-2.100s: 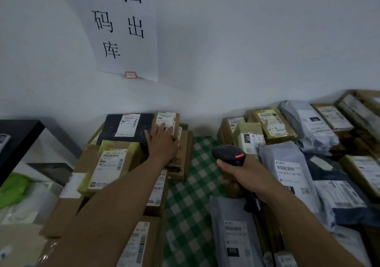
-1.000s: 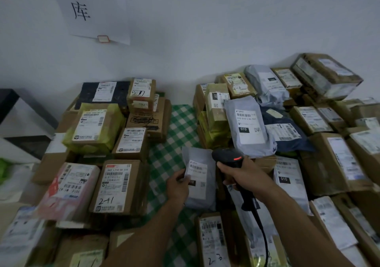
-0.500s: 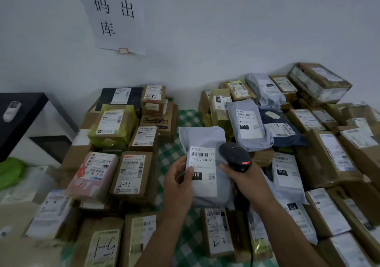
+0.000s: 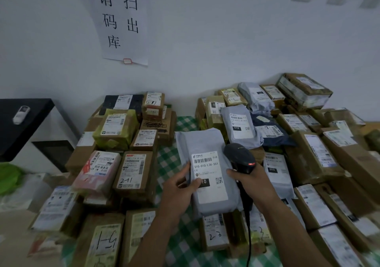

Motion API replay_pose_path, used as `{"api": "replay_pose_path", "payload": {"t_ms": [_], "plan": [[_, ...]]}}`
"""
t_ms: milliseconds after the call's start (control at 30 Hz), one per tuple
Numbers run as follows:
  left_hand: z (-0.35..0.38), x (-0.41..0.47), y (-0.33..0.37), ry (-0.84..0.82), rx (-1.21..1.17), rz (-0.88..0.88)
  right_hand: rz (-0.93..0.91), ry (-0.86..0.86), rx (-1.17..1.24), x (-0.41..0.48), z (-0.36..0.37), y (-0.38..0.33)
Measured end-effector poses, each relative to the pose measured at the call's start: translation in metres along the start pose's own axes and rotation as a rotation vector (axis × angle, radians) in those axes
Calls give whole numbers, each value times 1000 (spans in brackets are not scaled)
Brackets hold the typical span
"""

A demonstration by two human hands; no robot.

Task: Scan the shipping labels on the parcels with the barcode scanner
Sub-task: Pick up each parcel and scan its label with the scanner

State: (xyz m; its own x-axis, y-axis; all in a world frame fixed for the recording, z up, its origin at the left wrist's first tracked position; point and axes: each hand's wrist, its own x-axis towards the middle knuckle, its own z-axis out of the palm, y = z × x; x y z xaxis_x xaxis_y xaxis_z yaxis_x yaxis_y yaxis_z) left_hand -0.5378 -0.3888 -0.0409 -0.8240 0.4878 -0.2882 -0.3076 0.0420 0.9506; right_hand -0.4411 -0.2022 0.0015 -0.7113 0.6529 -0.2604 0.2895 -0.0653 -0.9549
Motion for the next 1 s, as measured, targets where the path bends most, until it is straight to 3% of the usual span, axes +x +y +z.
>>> {"api": "replay_pose_path", "payload": {"t_ms": [200, 533, 1000], "plan": [[8, 11, 6, 62, 121, 104, -123, 9, -185, -13, 2, -13], [19, 57, 2, 172, 107, 124, 23, -228, -268, -29, 7, -37], [13, 73, -19, 220, 73, 91, 63, -316, -312, -28, 11, -39]]}}
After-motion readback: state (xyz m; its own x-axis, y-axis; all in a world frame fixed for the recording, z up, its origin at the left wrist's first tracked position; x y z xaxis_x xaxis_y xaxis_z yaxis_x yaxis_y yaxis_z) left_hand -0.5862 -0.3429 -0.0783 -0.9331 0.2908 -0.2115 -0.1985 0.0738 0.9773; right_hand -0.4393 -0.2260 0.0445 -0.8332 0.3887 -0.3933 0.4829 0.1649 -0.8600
